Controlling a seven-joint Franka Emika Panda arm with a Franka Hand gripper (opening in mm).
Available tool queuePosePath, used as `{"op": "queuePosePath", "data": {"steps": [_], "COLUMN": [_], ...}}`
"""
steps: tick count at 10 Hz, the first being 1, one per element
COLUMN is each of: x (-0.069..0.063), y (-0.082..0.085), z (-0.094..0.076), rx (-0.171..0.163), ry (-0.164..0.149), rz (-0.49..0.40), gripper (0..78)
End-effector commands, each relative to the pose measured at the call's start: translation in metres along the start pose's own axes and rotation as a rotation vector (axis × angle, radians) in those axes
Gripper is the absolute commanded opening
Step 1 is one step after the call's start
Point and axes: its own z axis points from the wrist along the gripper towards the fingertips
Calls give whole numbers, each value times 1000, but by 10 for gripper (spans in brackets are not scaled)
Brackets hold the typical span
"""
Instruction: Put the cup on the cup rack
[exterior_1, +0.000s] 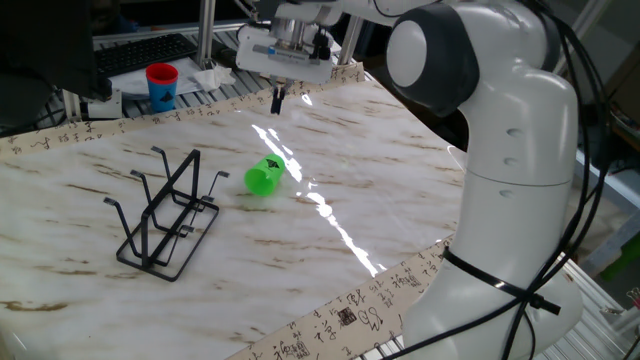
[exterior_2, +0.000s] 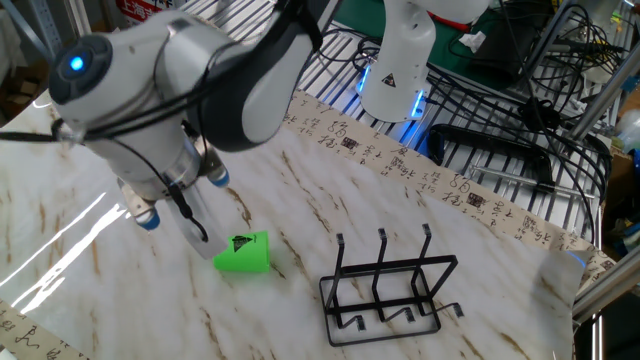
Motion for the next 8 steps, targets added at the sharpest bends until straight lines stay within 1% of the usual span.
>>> {"op": "queuePosePath", "data": {"steps": [1, 3, 4, 8], "x": [-2, -6, -8, -12], "y": [-1, -5, -6, -12], "z": [18, 34, 38, 54], "rx": [-7, -15, -18, -36], "ry": [-12, -25, -30, -23], "rz": [-6, -11, -11, 5], "gripper": [0, 0, 0, 0]}}
